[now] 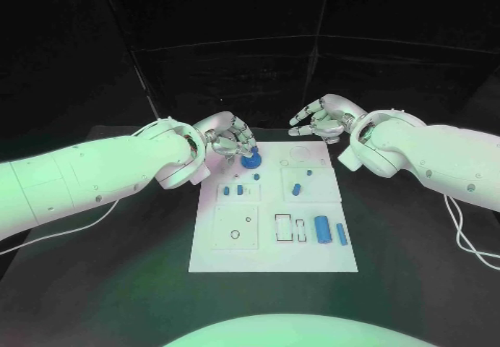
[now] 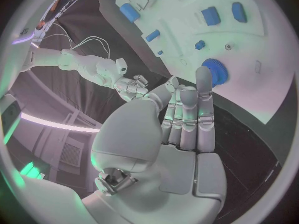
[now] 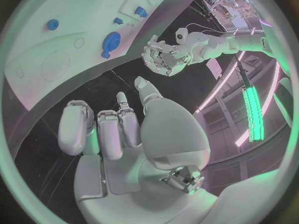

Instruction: Assemble the parts on the task board

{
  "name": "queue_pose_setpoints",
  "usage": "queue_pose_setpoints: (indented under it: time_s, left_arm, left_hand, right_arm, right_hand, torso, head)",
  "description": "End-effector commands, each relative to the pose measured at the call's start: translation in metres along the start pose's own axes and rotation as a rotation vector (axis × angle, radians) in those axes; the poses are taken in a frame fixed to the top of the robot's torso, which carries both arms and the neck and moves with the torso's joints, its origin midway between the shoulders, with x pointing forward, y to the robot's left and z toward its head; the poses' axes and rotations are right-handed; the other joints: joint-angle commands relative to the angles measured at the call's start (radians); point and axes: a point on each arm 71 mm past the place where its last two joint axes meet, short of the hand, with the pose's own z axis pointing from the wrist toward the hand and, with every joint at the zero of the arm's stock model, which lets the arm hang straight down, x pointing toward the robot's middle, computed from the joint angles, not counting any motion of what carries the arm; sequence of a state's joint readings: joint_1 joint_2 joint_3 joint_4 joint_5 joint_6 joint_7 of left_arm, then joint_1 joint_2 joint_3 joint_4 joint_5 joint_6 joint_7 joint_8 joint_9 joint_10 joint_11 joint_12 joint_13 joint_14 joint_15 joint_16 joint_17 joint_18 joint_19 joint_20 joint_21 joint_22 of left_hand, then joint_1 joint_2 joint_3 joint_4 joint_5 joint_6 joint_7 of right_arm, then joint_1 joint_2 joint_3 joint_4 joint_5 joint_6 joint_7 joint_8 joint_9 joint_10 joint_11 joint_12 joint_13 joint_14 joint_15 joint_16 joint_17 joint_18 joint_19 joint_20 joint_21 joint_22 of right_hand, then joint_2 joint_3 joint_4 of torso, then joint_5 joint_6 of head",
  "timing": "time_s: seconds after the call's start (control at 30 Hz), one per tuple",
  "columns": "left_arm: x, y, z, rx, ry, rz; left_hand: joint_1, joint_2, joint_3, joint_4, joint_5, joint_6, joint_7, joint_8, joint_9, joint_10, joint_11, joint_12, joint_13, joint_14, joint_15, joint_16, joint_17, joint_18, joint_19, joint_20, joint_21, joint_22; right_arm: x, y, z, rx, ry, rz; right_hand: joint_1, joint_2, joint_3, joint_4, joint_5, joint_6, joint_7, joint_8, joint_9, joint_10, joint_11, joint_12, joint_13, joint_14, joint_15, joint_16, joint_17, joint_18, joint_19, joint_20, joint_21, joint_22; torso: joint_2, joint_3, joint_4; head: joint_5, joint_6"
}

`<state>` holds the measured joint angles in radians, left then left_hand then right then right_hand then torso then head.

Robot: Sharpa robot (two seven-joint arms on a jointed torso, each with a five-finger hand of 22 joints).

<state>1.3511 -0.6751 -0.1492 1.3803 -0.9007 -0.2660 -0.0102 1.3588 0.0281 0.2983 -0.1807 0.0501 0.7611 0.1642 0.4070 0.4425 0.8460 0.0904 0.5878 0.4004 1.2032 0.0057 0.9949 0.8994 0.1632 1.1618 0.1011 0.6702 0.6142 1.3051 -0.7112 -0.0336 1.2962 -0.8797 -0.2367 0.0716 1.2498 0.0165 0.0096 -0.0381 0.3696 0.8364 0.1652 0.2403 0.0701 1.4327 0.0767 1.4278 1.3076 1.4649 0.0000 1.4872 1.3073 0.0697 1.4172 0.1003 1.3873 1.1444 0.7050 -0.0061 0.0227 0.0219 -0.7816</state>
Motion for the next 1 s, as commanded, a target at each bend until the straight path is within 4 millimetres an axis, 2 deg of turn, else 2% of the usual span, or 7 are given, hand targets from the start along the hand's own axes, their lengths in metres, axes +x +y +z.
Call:
queue_pose_setpoints:
  time_s: [0.03, 0.1, 0.2, 0.33, 0.47, 0.63, 1.0]
  left_arm:
    - [0.002, -0.007, 0.003, 0.165, -0.037, 0.141]
    - [0.005, -0.006, 0.006, 0.176, -0.022, 0.194]
    - [0.012, -0.003, 0.010, 0.181, 0.016, 0.284]
    - [0.021, 0.000, 0.016, 0.160, 0.083, 0.389]
    - [0.029, 0.005, 0.019, 0.133, 0.145, 0.466]
    - [0.037, 0.008, 0.023, 0.112, 0.199, 0.529]
    - [0.044, 0.004, 0.031, 0.107, 0.219, 0.567]
  left_hand:
    - [-0.018, -0.029, 0.031, -0.012, -0.004, 0.028, 0.003, -0.056, -0.062, 0.015, 0.011, -0.082, -0.077, 0.048, 0.007, 0.015, -0.004, 0.020, 0.033, 0.006, 0.000, -0.004]
    - [-0.030, -0.045, 0.031, -0.013, -0.003, 0.021, 0.000, -0.076, -0.082, 0.009, 0.011, -0.110, -0.101, 0.091, 0.007, 0.063, 0.040, 0.020, 0.053, 0.007, 0.006, -0.004]
    - [-0.056, -0.074, 0.017, -0.007, -0.003, 0.034, -0.005, -0.097, -0.112, 0.008, 0.010, -0.149, -0.140, 0.187, 0.005, 0.184, 0.156, 0.020, 0.111, 0.005, 0.028, 0.001]
    - [-0.061, -0.094, 0.000, -0.006, -0.002, 0.059, -0.011, -0.110, -0.136, -0.002, 0.006, -0.178, -0.170, 0.218, -0.001, 0.226, 0.189, 0.005, 0.163, 0.002, 0.107, 0.079]
    - [-0.059, -0.101, -0.017, -0.001, -0.002, 0.086, -0.023, -0.129, -0.167, 0.024, -0.003, -0.190, -0.196, 0.245, -0.014, 0.261, 0.216, -0.007, 0.206, -0.010, 0.175, 0.150]
    - [-0.057, -0.104, -0.032, 0.003, -0.003, 0.102, -0.028, -0.147, -0.192, 0.043, -0.009, -0.202, -0.218, 0.258, -0.027, 0.276, 0.225, -0.012, 0.226, -0.022, 0.200, 0.176]
    - [-0.053, -0.094, -0.040, 0.013, -0.003, 0.140, -0.029, -0.169, -0.224, 0.098, -0.013, -0.217, -0.249, 0.273, -0.022, 0.283, 0.218, -0.023, 0.252, -0.023, 0.238, 0.218]
  right_arm:
    - [0.000, 0.002, 0.000, -0.012, 0.005, 0.000]
    - [0.000, 0.002, 0.000, -0.013, 0.006, 0.000]
    - [0.001, 0.003, 0.000, -0.015, 0.007, 0.001]
    - [0.001, 0.003, 0.000, -0.016, 0.006, 0.001]
    - [0.001, 0.004, 0.000, -0.018, 0.006, 0.001]
    - [0.002, 0.004, 0.000, -0.020, 0.005, 0.001]
    - [0.002, 0.005, 0.000, -0.022, 0.005, 0.002]
  right_hand:
    - [0.002, 0.008, -0.002, 0.005, 0.005, -0.006, 0.000, 0.005, -0.001, -0.003, 0.000, -0.003, 0.077, 0.068, -0.005, -0.004, 0.095, 0.010, -0.002, -0.003, -0.006, -0.001]
    - [0.002, 0.008, -0.002, 0.005, 0.005, -0.006, 0.000, 0.005, -0.001, -0.003, 0.000, -0.003, 0.077, 0.068, -0.005, -0.004, 0.095, 0.010, -0.002, -0.003, -0.006, -0.001]
    - [0.002, 0.008, -0.002, 0.005, 0.005, -0.006, 0.000, 0.005, -0.001, -0.003, 0.000, -0.003, 0.077, 0.069, -0.005, -0.004, 0.095, 0.010, -0.002, -0.003, -0.006, -0.001]
    - [0.002, 0.009, -0.002, 0.006, 0.007, -0.006, 0.000, 0.005, -0.001, -0.003, 0.000, -0.002, 0.077, 0.069, -0.005, -0.004, 0.095, 0.010, -0.002, -0.003, -0.005, 0.000]
    - [0.002, 0.010, -0.002, 0.006, 0.008, -0.006, 0.000, 0.006, -0.001, -0.004, 0.000, -0.003, 0.077, 0.069, -0.005, -0.004, 0.095, 0.010, -0.002, -0.003, -0.005, 0.000]
    - [0.002, 0.010, -0.002, 0.006, 0.008, -0.006, 0.000, 0.006, -0.001, -0.004, 0.000, -0.003, 0.077, 0.069, -0.005, -0.004, 0.095, 0.010, -0.002, -0.003, -0.005, 0.000]
    - [0.002, 0.011, -0.001, 0.006, 0.011, -0.007, 0.000, 0.006, -0.001, -0.004, 0.000, -0.003, 0.076, 0.069, -0.005, -0.004, 0.095, 0.010, -0.002, -0.003, -0.006, -0.001]
  torso:
    - [0.000, 0.0000, -0.0011]
    - [0.001, -0.0001, -0.0001]
    - [0.001, -0.0003, -0.0020]
    - [0.001, -0.0004, -0.0014]
    - [0.000, 0.0007, -0.0014]
    - [0.000, 0.0000, -0.0002]
    - [0.000, 0.0005, -0.0015]
  head:
    - [-0.003, 0.005]
    - [-0.003, 0.008]
    - [-0.002, 0.009]
    - [-0.005, 0.011]
    - [-0.005, 0.011]
    - [-0.008, 0.012]
    - [-0.010, 0.015]
